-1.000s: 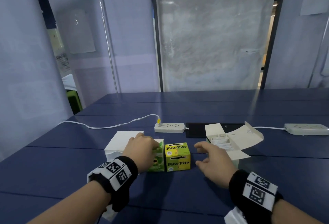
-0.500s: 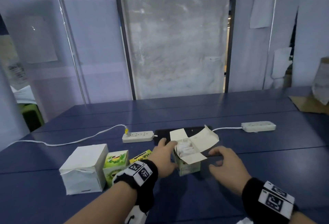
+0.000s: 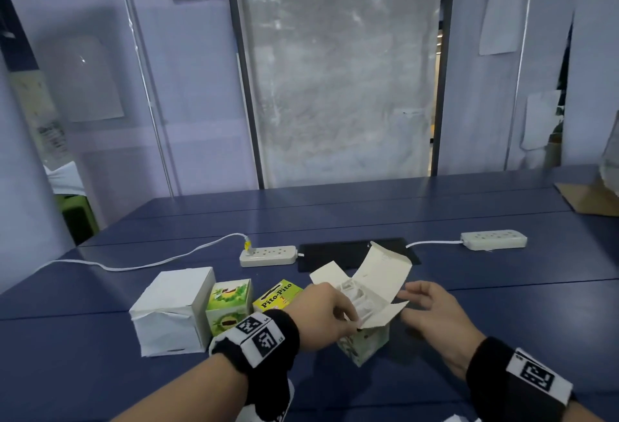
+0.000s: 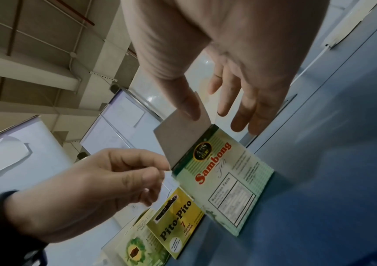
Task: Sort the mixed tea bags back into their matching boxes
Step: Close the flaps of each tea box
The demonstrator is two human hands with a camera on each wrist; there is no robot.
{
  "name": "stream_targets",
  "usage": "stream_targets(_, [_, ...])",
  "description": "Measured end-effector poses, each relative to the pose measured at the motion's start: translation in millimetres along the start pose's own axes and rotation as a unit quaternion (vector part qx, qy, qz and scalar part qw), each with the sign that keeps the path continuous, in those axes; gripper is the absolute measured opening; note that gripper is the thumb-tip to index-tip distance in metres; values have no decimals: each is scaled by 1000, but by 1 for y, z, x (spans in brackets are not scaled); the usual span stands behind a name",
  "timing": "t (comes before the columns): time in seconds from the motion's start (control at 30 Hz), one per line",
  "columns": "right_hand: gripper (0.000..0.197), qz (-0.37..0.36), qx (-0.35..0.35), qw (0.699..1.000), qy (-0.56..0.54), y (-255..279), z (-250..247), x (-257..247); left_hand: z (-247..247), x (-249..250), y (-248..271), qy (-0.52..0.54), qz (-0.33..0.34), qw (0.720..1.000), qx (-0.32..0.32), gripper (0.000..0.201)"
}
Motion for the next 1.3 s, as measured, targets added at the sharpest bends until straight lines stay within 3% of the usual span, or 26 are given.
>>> stream_targets(0.13, [45, 17, 14, 999, -44, 15, -5, 3, -14, -3, 13, 0, -54, 993, 103, 16])
stream_targets(0.27, [50, 58, -13, 996, -67, 21, 2, 9, -5, -9, 11, 40, -120, 990, 61, 40])
stream_targets(0.4, [51, 66, -22, 995, -76, 30, -2, 13, 8, -6, 13, 183, -104, 973, 91, 28])
stream_targets(0.57, [43, 68, -22, 995, -69, 38, -16, 16, 19, -10, 23, 286, -116, 944, 117, 31])
stream_targets(0.63, [36, 70, -30, 995, -65, 42, -17, 17, 22, -9, 28, 346, -135, 922, 106, 28])
stream_targets(0.73, [31, 70, -39, 995, -63, 47, -13, 16, 22, -8, 32, 381, -121, 913, 87, 31])
stream_targets(0.87, [30, 60, -46, 996, -45, 51, -7, 15, 16, -8, 31, 274, -74, 953, 111, 21])
stream_targets(0.97, [31, 50, -46, 997, -30, 51, -2, 15, 16, -7, 30, 215, -43, 967, 126, 36])
stream_targets(1.07, [29, 41, -47, 998, -13, 52, 2, 15, 17, -2, 27, 145, -23, 984, 102, 54])
stream_targets(1.2, [29, 30, -52, 998, 2, 52, 3, 14, 12, 5, 19, -13, -25, 998, 59, 37])
stream_targets(1.3, [30, 22, -56, 998, 10, 54, 5, 12, 9, 10, 15, -69, -36, 997, 2, 40])
Point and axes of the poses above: each hand's wrist, its own y-axis away from the middle knuckle, its own z-axis out of the palm, x = y × z, the point moved 3 cm from there along -y, towards the middle knuckle, and after that the axes turned 9 degrees about z, right-handed, at the moved point
